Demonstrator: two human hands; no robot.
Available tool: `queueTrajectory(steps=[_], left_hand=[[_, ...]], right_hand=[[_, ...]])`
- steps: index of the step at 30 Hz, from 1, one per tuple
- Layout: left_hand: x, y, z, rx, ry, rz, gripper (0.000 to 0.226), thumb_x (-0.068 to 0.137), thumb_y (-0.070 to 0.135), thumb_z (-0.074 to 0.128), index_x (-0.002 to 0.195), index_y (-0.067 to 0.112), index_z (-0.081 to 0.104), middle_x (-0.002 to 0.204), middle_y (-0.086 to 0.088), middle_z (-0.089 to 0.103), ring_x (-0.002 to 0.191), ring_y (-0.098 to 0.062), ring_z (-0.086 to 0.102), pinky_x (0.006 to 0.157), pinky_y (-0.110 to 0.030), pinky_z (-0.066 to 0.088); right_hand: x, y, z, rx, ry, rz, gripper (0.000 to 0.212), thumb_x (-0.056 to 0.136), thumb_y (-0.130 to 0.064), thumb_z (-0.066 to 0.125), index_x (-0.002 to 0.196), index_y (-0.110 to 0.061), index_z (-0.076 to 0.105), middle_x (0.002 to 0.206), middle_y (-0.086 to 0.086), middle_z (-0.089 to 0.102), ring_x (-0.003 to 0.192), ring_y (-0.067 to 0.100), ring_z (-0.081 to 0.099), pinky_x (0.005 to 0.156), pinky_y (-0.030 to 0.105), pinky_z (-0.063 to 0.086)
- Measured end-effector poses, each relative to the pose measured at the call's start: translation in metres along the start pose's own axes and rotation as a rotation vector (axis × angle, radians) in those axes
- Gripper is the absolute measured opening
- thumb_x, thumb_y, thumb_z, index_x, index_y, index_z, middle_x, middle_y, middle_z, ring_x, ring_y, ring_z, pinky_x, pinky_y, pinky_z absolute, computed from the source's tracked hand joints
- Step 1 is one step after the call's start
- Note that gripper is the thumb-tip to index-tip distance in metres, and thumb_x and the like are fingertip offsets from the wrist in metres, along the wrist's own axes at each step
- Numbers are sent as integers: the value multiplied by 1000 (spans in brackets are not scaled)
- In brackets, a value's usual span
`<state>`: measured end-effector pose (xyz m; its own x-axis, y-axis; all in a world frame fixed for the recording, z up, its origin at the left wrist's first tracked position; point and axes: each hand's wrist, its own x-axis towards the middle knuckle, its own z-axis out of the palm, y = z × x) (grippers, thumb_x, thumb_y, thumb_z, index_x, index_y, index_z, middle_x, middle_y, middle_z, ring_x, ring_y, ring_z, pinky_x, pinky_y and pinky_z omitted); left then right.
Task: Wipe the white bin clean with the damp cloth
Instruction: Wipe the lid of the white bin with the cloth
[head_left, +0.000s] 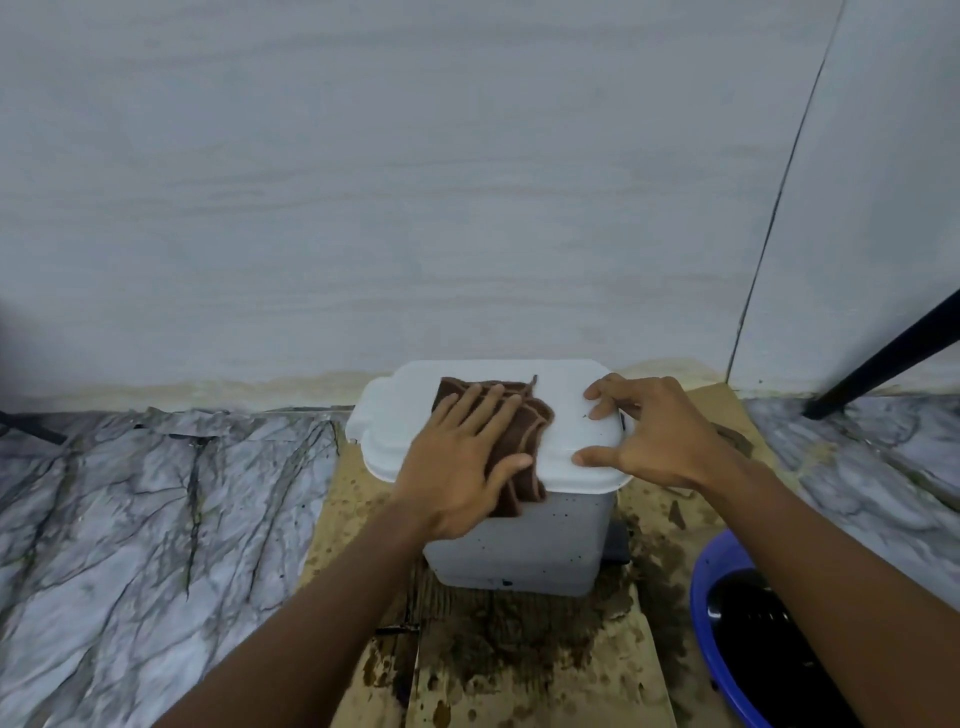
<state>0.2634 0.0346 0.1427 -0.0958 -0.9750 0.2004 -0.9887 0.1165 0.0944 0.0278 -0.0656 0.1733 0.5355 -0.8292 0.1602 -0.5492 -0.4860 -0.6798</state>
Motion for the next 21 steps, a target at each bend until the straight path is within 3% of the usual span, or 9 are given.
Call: queueTrajectory(steps=[3, 7, 13, 17, 21], left_hand=[[-5, -36, -10, -84, -26, 82, 66, 101, 66, 30, 160, 36, 21, 167, 12, 17, 155, -8, 8, 127, -38, 11], [-20, -68, -16, -128, -13, -26, 77, 92, 77, 30, 158, 37, 25, 165, 15, 16, 152, -2, 5, 126, -36, 11], [14, -5, -3, 23, 15, -17, 87, 92, 79, 22, 160, 24, 25, 167, 0, 21, 156, -18, 11, 127, -38, 5], [26, 23, 4, 31, 19, 15, 83, 95, 76, 25, 161, 25, 22, 168, 1, 19, 156, -18, 9, 127, -37, 5], [11, -8, -4, -81, 23, 65, 72, 98, 68, 36, 159, 32, 26, 166, 7, 21, 154, -8, 9, 127, -35, 8]], right_hand=[[1, 3, -1, 45, -4, 12, 52, 52, -47, 94, 94, -33, 66, 114, -15, 66, 108, 11, 62, 96, 35, 53], [4, 5, 1, 100, -2, 19, 48, 49, -48, 94, 86, -31, 69, 113, -15, 67, 106, 11, 64, 95, 39, 54], [6, 10, 2, 56, 8, 2, 54, 52, -46, 94, 94, -19, 73, 115, -13, 66, 111, 13, 62, 100, 41, 52], [5, 8, 1, 47, 16, -7, 58, 54, -45, 94, 100, -17, 74, 116, -10, 68, 111, 13, 62, 99, 40, 52], [7, 8, 2, 97, -3, 33, 53, 51, -43, 96, 94, -20, 73, 117, -12, 68, 112, 11, 62, 100, 40, 52]])
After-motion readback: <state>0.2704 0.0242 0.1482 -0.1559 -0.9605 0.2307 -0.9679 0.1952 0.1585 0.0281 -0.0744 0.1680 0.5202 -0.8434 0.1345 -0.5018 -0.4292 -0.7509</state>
